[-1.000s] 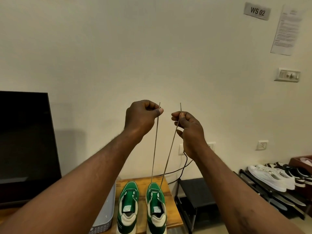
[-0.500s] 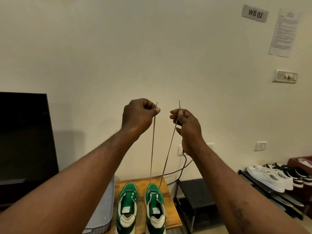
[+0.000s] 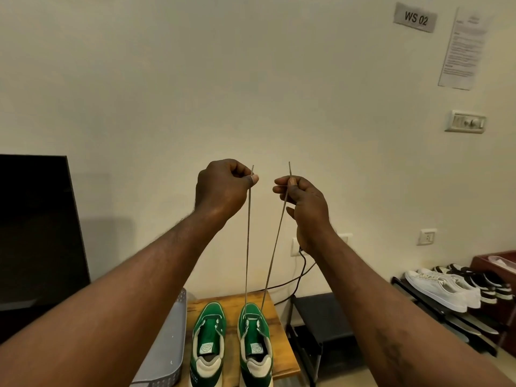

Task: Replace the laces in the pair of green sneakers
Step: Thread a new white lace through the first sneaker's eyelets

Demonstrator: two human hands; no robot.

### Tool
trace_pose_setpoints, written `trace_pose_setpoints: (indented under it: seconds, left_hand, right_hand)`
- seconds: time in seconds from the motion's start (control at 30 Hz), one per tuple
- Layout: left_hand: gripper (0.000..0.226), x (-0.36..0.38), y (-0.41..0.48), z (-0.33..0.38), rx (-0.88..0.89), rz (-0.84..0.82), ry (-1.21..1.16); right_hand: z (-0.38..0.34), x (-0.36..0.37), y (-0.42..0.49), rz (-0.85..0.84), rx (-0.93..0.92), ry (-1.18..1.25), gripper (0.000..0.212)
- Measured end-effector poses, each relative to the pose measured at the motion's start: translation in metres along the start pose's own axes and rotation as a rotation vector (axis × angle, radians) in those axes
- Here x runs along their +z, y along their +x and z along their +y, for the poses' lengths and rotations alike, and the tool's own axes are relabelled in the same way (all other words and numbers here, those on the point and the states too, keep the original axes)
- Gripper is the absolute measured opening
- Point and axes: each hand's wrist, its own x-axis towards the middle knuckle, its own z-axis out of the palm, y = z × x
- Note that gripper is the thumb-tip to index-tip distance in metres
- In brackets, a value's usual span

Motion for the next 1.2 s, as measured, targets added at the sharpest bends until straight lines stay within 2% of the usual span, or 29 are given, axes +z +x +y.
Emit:
trace_pose_setpoints:
  seconds: [0.23,0.57,0.7,0.83,0.93,1.13,1.2]
  left_hand:
    - [0.012,0.004,-0.011,-0.014,-0.005,0.002,-0.039]
    - [0.007,0.037,-0.06,-0.107,-0.162,-0.165,-0.073]
    - [0.009,0.056,-0.077,-0.166,-0.166,-0.206,0.078]
    - [0.004,0.081,-0.095,-0.23,-0.156,-0.363,0.333]
    - [0.007,0.103,-0.108,-0.277,-0.253,-0.512,0.411]
    - [0.021,0.136,-0.121,-0.338,-0.475,-0.592,0.325]
    - [0.03,0.15,-0.116,-0.347,-0.521,-0.677,0.351]
  right_hand:
    - [0.02,-0.014,-0.011,0.024,0.001,-0.042,0.031]
    - [0.126,-0.038,-0.045,0.018,0.211,-0.199,0.025]
    - [0.182,-0.046,-0.062,0.01,0.303,-0.281,0.021]
    - [0.249,-0.049,-0.082,-0.029,0.426,-0.312,0.015]
    - [0.301,-0.049,-0.095,-0.049,0.486,-0.323,0.012]
    - [0.376,-0.049,-0.091,-0.036,0.567,-0.274,0.019]
    - [0.397,-0.05,-0.083,-0.032,0.594,-0.273,0.019]
